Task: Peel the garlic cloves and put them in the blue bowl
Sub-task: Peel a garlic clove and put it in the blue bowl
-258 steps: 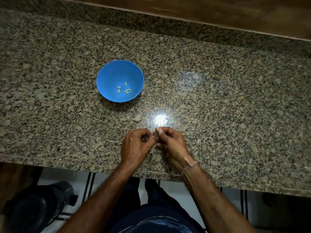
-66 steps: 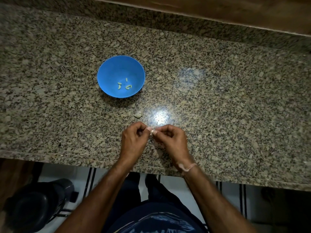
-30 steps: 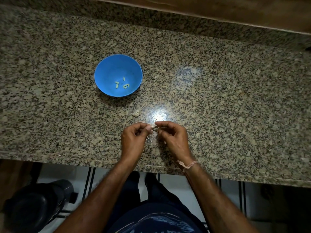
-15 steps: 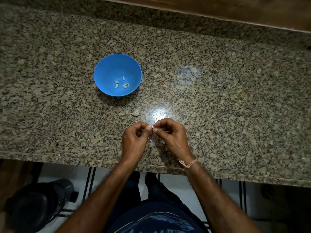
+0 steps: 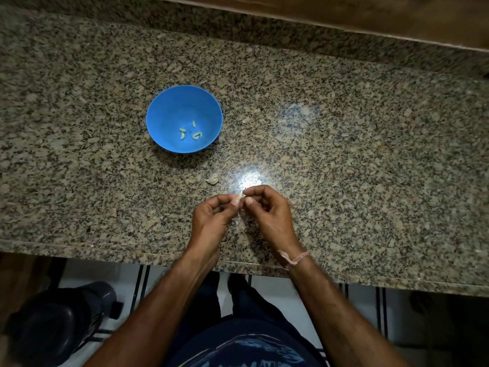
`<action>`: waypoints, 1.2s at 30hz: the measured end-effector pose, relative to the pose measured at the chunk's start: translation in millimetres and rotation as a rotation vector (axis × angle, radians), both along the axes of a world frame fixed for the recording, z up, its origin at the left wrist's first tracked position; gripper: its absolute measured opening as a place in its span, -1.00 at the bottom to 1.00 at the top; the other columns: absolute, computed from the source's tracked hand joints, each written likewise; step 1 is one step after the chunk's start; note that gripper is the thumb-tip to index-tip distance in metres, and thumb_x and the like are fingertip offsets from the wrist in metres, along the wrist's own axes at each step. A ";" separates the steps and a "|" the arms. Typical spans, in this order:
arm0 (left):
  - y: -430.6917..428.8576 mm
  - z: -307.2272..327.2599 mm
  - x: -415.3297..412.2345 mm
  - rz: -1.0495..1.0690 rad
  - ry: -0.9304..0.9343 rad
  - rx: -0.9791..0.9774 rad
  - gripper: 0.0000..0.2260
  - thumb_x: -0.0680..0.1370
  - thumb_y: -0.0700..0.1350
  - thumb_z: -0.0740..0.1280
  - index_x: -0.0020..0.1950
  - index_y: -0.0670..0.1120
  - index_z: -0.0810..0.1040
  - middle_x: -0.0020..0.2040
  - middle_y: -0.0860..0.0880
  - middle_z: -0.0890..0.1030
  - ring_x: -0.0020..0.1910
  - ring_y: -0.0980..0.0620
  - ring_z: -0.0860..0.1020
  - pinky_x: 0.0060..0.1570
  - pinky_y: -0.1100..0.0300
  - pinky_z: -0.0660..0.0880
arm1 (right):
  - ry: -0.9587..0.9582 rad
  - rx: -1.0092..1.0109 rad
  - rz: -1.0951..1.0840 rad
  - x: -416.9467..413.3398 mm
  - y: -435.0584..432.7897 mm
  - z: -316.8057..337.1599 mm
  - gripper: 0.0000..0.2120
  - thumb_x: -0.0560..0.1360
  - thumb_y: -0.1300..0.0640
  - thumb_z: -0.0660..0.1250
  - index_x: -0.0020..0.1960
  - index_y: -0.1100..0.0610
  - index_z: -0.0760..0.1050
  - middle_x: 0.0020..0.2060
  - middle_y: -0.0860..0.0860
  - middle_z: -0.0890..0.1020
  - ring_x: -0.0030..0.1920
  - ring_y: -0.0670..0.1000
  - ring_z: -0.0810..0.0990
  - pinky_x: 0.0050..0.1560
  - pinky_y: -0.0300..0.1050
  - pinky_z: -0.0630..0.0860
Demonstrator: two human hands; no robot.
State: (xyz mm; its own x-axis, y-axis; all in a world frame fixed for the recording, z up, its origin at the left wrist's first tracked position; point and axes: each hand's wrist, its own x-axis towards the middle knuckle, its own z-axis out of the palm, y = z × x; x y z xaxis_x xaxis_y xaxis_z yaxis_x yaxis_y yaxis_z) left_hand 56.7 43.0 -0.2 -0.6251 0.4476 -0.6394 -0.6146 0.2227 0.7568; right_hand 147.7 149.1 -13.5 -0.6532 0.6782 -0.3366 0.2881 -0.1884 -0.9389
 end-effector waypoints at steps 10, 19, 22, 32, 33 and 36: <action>-2.7 -3.9 -2.7 -0.054 0.174 0.006 -0.90 0.53 -0.23 0.51 0.03 -0.14 0.71 -0.01 -0.09 0.75 0.09 -0.06 0.71 0.17 0.04 0.62 | -0.031 0.037 -0.020 -0.8 0.4 5.1 -0.88 0.55 0.17 0.50 0.05 0.19 0.70 -0.03 0.03 0.75 -0.02 0.01 0.74 0.05 0.00 0.70; 3.7 -1.4 -2.0 -0.075 0.155 0.013 -0.90 0.57 -0.23 0.47 0.08 -0.17 0.70 0.00 -0.10 0.75 0.08 -0.01 0.72 0.27 0.02 0.59 | -0.123 0.254 0.018 -4.5 0.2 2.4 -0.89 0.59 0.09 0.42 -0.02 0.13 0.65 -0.21 -0.05 0.68 -0.25 -0.15 0.62 -0.25 -0.28 0.56; 4.7 -0.8 -2.5 -0.037 0.001 0.017 -0.89 0.61 -0.16 0.42 0.08 -0.15 0.71 -0.01 -0.06 0.76 -0.09 0.22 0.68 0.25 0.11 0.40 | -0.043 0.125 -0.028 -4.0 1.0 1.3 -0.91 0.61 0.23 0.41 0.07 0.17 0.67 -0.07 -0.02 0.73 -0.06 -0.14 0.70 -0.04 -0.23 0.64; 8.3 -3.2 -0.3 -0.032 -0.100 -0.046 -0.88 0.61 -0.02 0.43 -0.02 0.02 0.76 -0.08 0.00 0.72 -0.18 0.14 0.54 -0.31 0.20 0.31 | 0.158 -0.416 -0.090 -6.0 0.4 7.5 -0.80 0.58 0.30 0.41 0.17 0.36 0.63 0.10 0.19 0.72 0.13 0.10 0.71 0.08 -0.07 0.66; 8.2 -4.3 0.6 -0.033 -0.085 -0.049 -0.88 0.60 -0.02 0.44 -0.04 0.02 0.76 -0.09 0.01 0.72 -0.20 0.17 0.54 -0.32 0.21 0.32 | 0.164 -0.416 -0.097 -6.1 0.4 8.1 -0.81 0.59 0.29 0.41 0.16 0.37 0.63 0.08 0.19 0.73 0.10 0.07 0.71 0.05 -0.11 0.64; 10.7 -3.5 2.0 -0.017 -0.030 -0.041 -0.89 0.61 -0.05 0.43 -0.02 -0.05 0.73 -0.17 0.03 0.71 -0.32 0.26 0.56 -0.34 0.32 0.39 | 0.166 -0.371 -0.110 -5.7 0.4 8.0 -0.81 0.58 0.29 0.41 0.15 0.35 0.63 0.07 0.18 0.73 0.09 0.04 0.71 0.08 -0.15 0.62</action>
State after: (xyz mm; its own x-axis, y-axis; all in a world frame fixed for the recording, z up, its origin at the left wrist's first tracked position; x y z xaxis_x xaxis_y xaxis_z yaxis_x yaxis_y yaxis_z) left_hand 58.6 53.7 -3.7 -0.5979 0.4316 -0.6755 -0.6324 0.2638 0.7283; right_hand 142.0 149.4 -5.4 -0.6498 0.5993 -0.4676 0.0979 -0.5440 -0.8334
